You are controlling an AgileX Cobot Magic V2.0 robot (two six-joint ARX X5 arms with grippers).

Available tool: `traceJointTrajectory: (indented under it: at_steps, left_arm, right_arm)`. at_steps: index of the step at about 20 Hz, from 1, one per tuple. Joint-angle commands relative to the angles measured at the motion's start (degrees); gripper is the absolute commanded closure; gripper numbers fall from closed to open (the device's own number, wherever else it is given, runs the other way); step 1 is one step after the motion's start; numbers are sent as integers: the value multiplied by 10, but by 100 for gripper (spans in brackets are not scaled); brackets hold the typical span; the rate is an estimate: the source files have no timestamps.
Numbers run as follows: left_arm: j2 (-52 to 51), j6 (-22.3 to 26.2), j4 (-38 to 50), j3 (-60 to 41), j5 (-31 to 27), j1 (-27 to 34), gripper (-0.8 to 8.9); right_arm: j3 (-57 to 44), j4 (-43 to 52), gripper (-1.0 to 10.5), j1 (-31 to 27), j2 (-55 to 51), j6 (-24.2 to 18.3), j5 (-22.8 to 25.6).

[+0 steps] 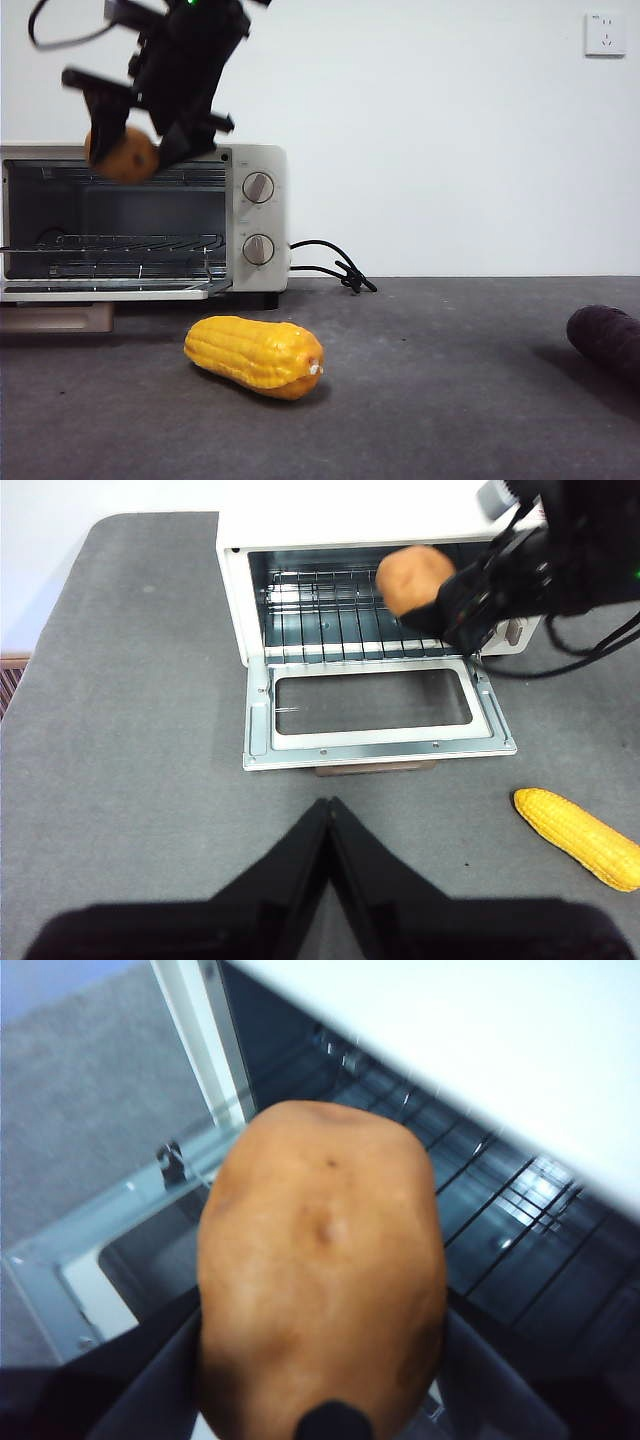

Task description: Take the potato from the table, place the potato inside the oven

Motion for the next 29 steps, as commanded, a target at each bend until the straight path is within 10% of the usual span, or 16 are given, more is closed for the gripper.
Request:
traceJointTrajectory:
  at_steps: [1,25,29]
  left_arm:
    - [5,-4,2,-3,0,-1,819]
    - [57,-4,2,-3,-2,-17,819]
    - [57,-4,2,-3,-2,-17,819]
  right_arm:
    - [-4,9,887,1,31,8,-1]
    - [-4,111,872,-16,104,53,80]
    - [-4,102,566,-16,104,65,80]
